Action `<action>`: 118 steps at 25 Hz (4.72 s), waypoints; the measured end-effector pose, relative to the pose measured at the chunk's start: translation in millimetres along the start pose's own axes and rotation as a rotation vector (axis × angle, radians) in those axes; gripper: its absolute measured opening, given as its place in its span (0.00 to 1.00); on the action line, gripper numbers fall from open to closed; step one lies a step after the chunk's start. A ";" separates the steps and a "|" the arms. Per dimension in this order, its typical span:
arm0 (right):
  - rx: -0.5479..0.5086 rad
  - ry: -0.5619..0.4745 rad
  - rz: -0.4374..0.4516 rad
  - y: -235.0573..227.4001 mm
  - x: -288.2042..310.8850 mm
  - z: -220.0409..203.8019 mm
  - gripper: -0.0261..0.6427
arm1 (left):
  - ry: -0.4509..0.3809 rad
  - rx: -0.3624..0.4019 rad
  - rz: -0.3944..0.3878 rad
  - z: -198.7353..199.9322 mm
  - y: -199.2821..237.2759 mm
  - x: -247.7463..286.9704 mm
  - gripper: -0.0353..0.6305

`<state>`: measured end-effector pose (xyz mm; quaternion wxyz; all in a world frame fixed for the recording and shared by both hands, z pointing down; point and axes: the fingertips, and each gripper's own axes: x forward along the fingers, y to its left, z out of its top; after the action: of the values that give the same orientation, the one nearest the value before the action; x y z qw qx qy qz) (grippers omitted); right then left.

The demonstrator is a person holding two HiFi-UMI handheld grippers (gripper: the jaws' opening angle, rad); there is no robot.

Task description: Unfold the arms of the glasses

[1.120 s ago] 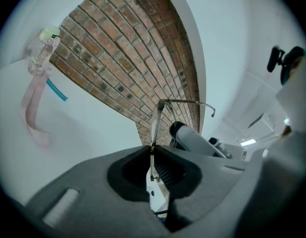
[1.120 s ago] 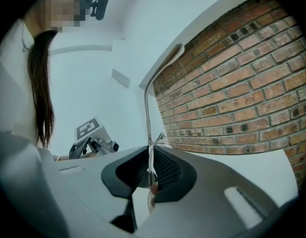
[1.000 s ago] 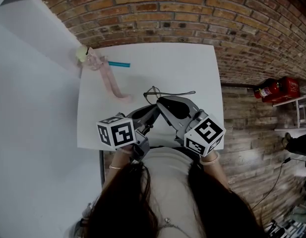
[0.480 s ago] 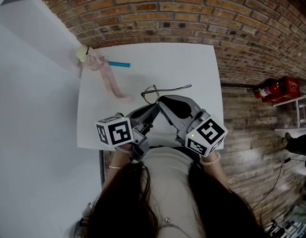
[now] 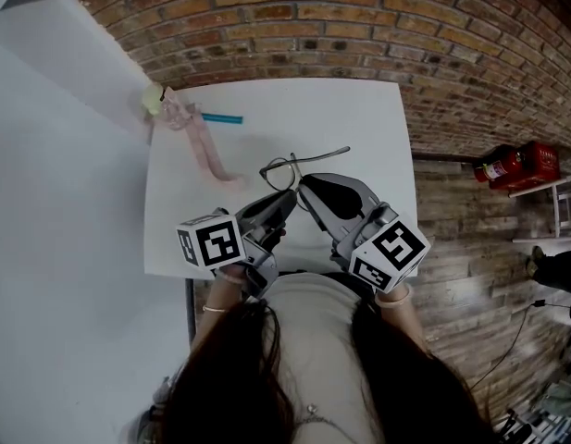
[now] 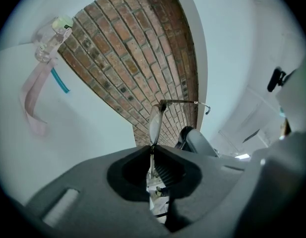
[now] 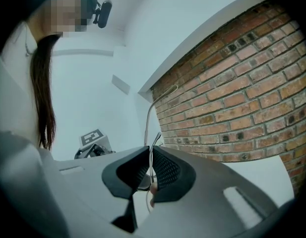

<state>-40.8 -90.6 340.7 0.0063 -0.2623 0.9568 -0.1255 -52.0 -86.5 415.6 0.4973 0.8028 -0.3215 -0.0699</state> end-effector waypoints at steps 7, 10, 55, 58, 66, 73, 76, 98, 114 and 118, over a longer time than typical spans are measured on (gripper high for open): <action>0.006 -0.022 -0.010 -3.0 -5.4 5.7 0.08 | -0.010 -0.011 -0.003 2.1 -0.6 -1.2 0.09; 0.003 -0.029 -0.016 -4.0 -8.1 7.6 0.08 | -0.010 -0.013 -0.008 2.6 -2.8 -0.9 0.09; 0.023 -0.109 -0.086 -26.9 -33.6 25.2 0.08 | -0.083 -0.120 -0.043 9.4 -1.1 -8.0 0.09; 0.021 -0.112 -0.088 -27.4 -34.2 26.2 0.08 | -0.094 -0.155 -0.050 9.1 -1.7 -7.8 0.09; 0.019 -0.122 -0.097 -28.1 -37.0 28.5 0.08 | -0.128 -0.253 -0.091 8.9 -9.5 -6.7 0.09; 0.027 -0.134 -0.104 -30.1 -40.2 31.1 0.08 | -0.133 -0.216 -0.088 12.5 -7.9 -8.0 0.09; 0.034 -0.142 -0.106 -31.2 -41.9 32.3 0.08 | -0.139 -0.240 -0.090 12.3 -8.7 -8.2 0.09; 0.051 -0.160 -0.117 -36.5 -46.8 34.6 0.08 | -0.168 -0.279 -0.120 16.5 -13.6 -7.7 0.09; 0.077 -0.177 -0.143 -45.2 -52.6 31.0 0.08 | -0.185 -0.287 -0.134 18.0 -12.0 -9.6 0.09; 0.080 -0.179 -0.146 -46.4 -54.1 31.8 0.08 | -0.193 -0.289 -0.141 19.4 -13.0 -10.7 0.09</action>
<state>31.6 -109.4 318.3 0.0933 -0.3411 0.9249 -0.1398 -63.0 -90.9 392.8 0.5683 0.7330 -0.2973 -0.2267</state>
